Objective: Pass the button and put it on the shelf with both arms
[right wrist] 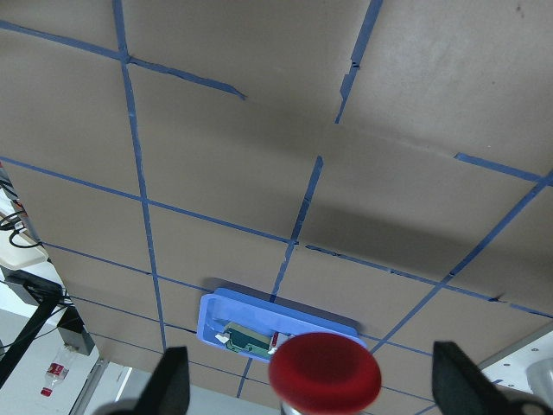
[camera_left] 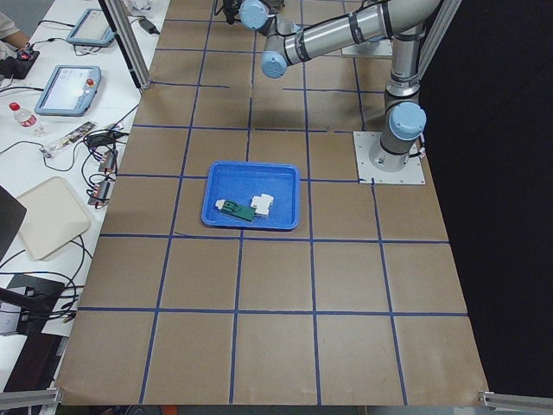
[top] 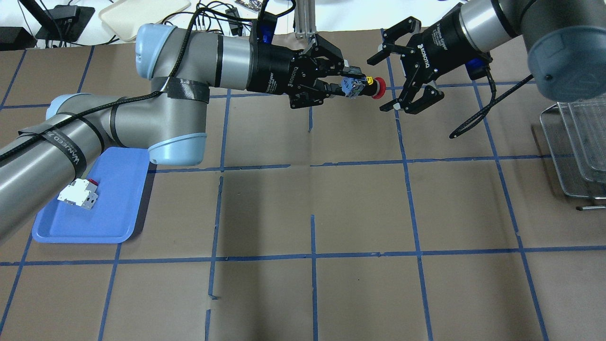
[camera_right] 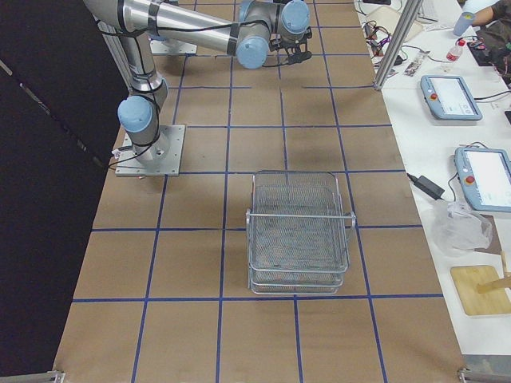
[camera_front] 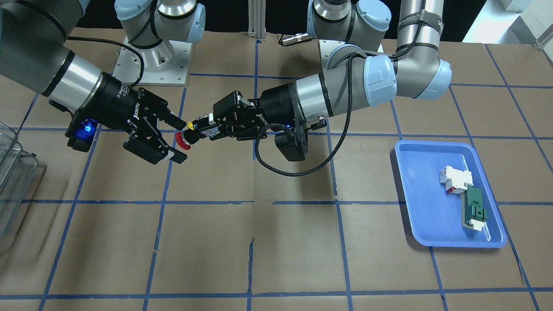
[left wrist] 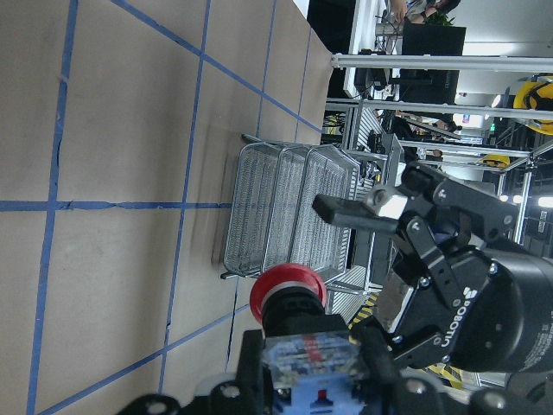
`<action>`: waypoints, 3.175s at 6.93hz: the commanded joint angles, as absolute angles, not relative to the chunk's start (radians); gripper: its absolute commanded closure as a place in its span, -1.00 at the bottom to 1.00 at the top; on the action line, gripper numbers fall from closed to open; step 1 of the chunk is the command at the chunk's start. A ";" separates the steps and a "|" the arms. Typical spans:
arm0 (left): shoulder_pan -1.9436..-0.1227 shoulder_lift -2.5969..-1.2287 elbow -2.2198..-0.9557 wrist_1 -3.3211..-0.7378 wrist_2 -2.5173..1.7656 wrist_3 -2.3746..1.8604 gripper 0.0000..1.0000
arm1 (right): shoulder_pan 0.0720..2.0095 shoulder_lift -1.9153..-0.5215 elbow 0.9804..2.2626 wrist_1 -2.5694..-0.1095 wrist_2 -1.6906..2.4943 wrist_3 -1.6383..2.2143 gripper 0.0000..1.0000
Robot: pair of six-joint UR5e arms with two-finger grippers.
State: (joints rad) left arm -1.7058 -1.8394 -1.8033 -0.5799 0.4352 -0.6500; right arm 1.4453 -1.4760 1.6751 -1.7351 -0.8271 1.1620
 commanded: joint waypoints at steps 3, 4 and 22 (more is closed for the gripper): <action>-1.706 -1.836 -1.807 -0.580 0.434 -0.650 1.00 | 1.482 -1.470 1.675 -1.732 -0.828 1.175 -0.97; -1.706 -1.835 -1.806 -0.580 0.434 -0.652 1.00 | 1.482 -1.471 1.675 -1.730 -0.828 1.175 -0.76; -1.664 -1.747 -1.617 -1.003 0.953 -0.690 -1.00 | 1.056 -1.450 1.619 -1.724 -1.239 -0.110 1.00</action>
